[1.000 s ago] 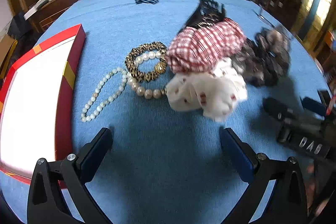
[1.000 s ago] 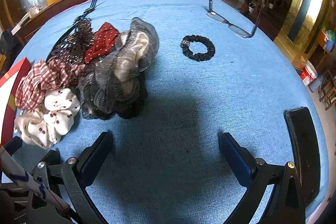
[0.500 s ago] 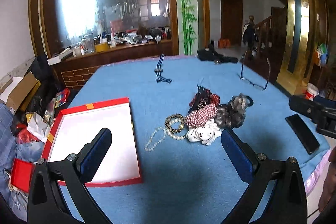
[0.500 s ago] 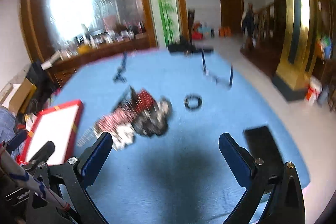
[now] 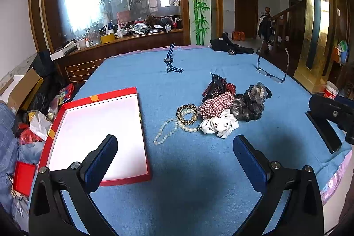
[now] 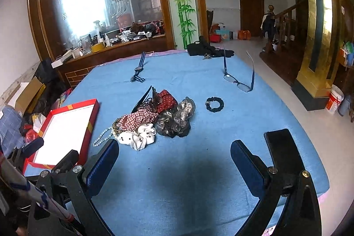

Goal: Organize jewelry
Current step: 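Move both tools toward the jewelry pile beside the red box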

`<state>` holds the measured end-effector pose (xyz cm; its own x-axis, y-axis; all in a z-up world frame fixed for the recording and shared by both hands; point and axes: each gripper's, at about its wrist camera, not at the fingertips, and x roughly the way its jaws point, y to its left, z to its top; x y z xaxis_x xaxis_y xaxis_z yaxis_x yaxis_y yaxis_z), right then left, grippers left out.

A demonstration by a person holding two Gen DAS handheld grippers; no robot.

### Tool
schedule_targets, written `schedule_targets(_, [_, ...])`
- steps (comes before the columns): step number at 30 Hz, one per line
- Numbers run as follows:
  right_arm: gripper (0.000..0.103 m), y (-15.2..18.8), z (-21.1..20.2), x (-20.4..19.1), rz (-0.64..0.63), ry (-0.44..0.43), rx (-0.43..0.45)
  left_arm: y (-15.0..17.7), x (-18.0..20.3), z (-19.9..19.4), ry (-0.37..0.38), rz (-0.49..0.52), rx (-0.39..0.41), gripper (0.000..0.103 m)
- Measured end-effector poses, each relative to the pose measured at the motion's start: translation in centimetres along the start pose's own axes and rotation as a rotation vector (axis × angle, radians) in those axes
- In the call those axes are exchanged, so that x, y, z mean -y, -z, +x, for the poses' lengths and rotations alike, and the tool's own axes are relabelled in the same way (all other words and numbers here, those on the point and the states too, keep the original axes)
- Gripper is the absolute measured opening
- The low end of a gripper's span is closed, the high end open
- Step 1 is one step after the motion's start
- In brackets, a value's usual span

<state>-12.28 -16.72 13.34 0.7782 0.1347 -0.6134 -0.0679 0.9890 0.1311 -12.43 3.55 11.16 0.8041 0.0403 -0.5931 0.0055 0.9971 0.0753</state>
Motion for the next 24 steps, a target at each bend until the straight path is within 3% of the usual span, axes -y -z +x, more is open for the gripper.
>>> schedule_targets(24, [0.103,0.1,2.0,0.2,0.017,-0.014,-0.064,0.6,-0.7,1.3,0.003,0.008,-0.054,0.103])
